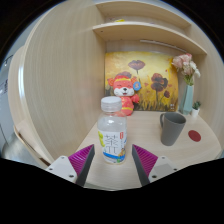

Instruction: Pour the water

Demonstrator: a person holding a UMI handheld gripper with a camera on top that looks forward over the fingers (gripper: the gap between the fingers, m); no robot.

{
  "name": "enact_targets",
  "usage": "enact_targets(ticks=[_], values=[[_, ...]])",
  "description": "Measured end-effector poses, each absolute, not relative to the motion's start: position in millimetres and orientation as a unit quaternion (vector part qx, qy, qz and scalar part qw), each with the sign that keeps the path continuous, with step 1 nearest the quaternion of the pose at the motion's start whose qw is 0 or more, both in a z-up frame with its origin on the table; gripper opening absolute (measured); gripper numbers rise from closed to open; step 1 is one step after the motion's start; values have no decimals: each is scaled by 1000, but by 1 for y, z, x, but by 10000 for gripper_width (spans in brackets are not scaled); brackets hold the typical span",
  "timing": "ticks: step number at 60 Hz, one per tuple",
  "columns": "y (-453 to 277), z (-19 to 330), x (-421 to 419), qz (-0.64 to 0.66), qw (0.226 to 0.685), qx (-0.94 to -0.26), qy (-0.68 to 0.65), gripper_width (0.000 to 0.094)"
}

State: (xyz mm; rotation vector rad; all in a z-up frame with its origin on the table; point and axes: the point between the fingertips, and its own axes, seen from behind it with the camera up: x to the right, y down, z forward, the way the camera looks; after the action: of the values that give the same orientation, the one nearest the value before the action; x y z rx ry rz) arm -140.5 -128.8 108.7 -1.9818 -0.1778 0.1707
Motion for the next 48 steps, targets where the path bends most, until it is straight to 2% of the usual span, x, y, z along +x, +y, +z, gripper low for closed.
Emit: enact_targets(ticks=[14, 15, 19, 22, 35, 48], values=[[-66, 125, -134, 60, 582, -808, -64, 744], [-55, 122, -140, 60, 573, -815, -62, 739], [-44, 127, -141, 61, 584, -807, -65, 668], [-36, 133, -144, 66, 593, -799, -73, 564], [-41, 138, -150, 71, 610, -786, -75, 417], [-38, 138, -157, 104, 604, -788, -55, 410]])
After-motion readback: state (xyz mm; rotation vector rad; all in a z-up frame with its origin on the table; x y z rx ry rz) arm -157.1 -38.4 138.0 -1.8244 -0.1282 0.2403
